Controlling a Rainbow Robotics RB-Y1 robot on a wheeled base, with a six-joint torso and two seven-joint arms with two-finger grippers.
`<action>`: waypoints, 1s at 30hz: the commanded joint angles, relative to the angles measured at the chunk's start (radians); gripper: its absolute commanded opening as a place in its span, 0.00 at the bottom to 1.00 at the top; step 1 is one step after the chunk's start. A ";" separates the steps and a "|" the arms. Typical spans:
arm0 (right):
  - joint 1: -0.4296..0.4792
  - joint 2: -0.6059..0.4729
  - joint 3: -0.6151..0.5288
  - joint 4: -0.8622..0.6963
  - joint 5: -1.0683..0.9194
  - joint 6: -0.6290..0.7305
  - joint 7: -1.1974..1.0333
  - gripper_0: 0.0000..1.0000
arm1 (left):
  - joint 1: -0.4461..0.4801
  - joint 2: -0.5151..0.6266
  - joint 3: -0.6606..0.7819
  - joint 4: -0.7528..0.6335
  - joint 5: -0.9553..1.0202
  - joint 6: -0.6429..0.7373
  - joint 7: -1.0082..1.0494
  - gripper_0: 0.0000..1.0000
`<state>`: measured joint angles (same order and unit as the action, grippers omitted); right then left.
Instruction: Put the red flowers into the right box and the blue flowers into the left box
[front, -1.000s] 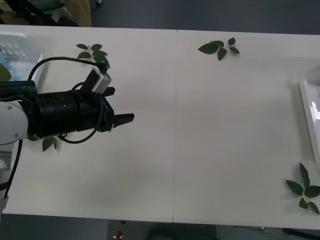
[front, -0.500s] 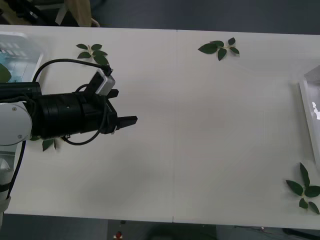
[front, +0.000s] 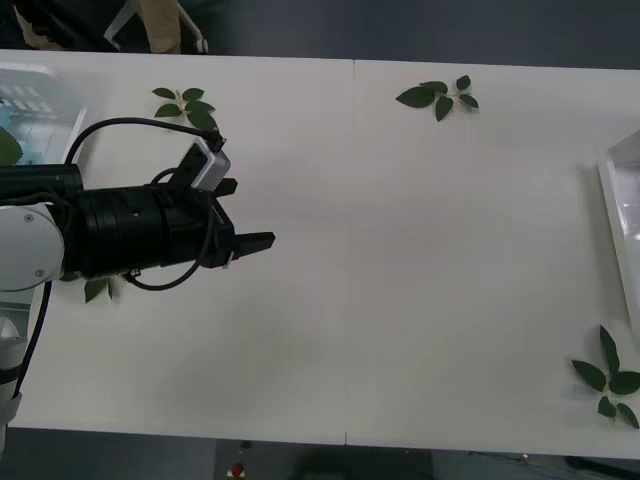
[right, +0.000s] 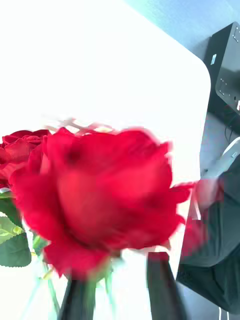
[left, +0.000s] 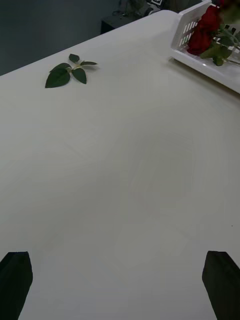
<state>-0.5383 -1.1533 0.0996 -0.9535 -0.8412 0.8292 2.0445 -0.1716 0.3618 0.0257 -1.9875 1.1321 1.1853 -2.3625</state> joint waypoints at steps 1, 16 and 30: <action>-0.029 -0.009 -0.005 -0.002 -0.010 -0.001 0.049 0.83 | -0.025 0.019 0.005 -0.034 0.009 -0.006 0.032 1.00; -0.032 -0.009 -0.075 -0.042 -0.113 0.148 0.103 0.88 | -0.025 0.019 0.005 -0.034 0.009 -0.006 0.032 1.00; 0.248 0.064 -0.525 -0.459 -0.343 0.541 0.175 0.92 | -0.025 0.019 0.005 -0.034 0.009 -0.006 0.032 1.00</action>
<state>-0.3593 -1.1334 -0.3224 -1.3273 -1.1637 1.3283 2.1821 -0.1717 0.3619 0.0258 -1.9876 1.1323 1.1852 -2.3625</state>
